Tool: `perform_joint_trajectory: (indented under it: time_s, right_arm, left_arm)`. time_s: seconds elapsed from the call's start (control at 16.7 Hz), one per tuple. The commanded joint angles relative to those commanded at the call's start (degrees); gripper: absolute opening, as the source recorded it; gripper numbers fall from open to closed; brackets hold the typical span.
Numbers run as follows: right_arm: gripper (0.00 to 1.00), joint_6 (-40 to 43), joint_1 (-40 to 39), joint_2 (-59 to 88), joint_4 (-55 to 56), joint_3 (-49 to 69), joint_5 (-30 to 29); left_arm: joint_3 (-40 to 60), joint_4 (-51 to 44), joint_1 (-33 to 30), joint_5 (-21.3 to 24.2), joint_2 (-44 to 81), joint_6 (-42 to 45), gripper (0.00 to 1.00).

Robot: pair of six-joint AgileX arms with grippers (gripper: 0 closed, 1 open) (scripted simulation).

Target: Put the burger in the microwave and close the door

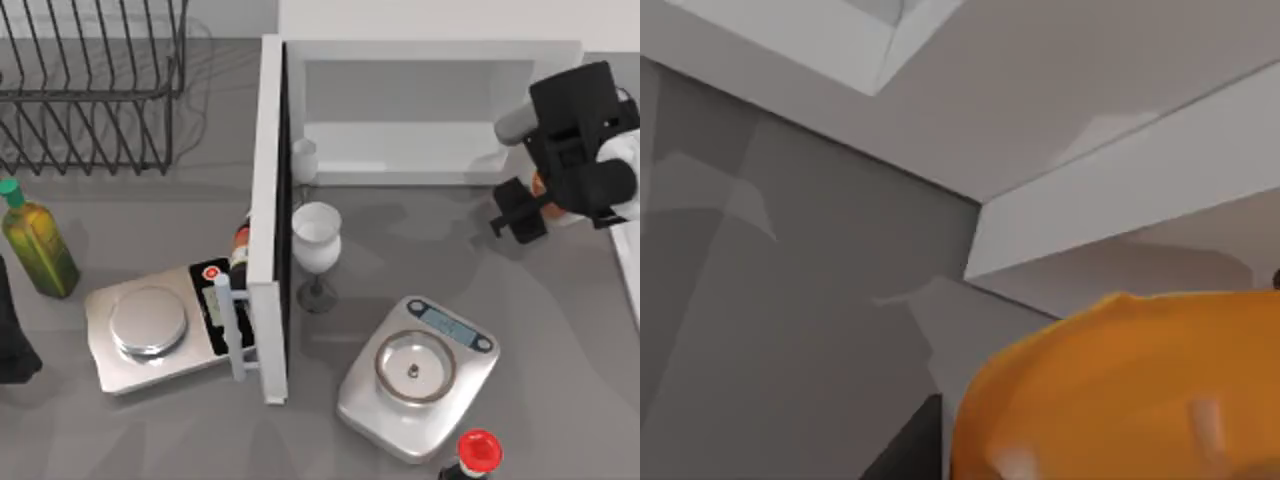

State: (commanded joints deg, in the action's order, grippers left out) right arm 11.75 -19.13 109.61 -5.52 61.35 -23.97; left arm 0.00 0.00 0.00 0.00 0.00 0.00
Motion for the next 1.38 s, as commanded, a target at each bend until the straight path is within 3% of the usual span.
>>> perform_joint_trajectory:
  time_s: [0.3, 0.6, 1.08, 1.38]
  right_arm:
    - [0.00, -16.26, -9.25, 11.62, 26.58, 2.60, -7.25]
    - [0.00, -25.92, -15.88, 17.12, 40.65, 4.23, -10.71]
    - [0.00, -27.07, -15.79, 17.80, 41.40, 4.20, -11.25]
    - [0.00, -28.09, -11.38, 22.03, 34.97, 13.19, -11.43]
  left_arm:
    - [0.00, 0.00, 0.00, 0.00, 0.00, 0.00, 1.00]
    - [0.00, 0.00, 0.00, 0.00, 0.00, 0.00, 1.00]
    - [0.00, 0.00, 0.00, 0.00, 0.00, 0.00, 1.00]
    - [0.00, 0.00, 0.00, 0.00, 0.00, 0.00, 1.00]
